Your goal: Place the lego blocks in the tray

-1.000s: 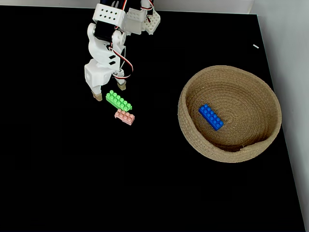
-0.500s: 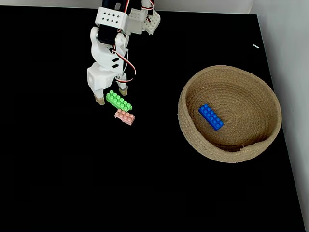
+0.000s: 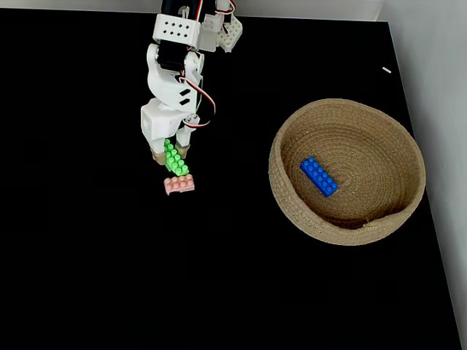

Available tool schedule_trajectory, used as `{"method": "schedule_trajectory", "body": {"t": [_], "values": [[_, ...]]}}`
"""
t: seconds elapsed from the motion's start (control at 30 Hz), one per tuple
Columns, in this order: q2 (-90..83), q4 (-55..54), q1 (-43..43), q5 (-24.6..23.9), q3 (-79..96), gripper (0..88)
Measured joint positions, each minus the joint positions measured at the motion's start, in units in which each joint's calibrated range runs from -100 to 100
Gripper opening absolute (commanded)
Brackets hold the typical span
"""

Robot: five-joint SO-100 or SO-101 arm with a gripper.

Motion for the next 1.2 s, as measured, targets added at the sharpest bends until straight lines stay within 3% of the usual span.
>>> {"method": "schedule_trajectory", "body": {"t": [0.37,0.6,0.83,1.1,1.13,1.2], "values": [[-2.2,-3.2,-1.1,-2.4,3.8,0.0],[-7.8,2.8,-4.8,-8.8,0.9,0.0],[-11.5,9.9,-14.2,-16.8,-13.7,0.0],[-10.3,8.1,-29.2,-23.9,-25.4,0.3],[-9.5,7.6,-30.8,-24.8,-25.8,3.4],[-8.1,6.7,-33.2,-26.2,-26.0,18.9]]}}
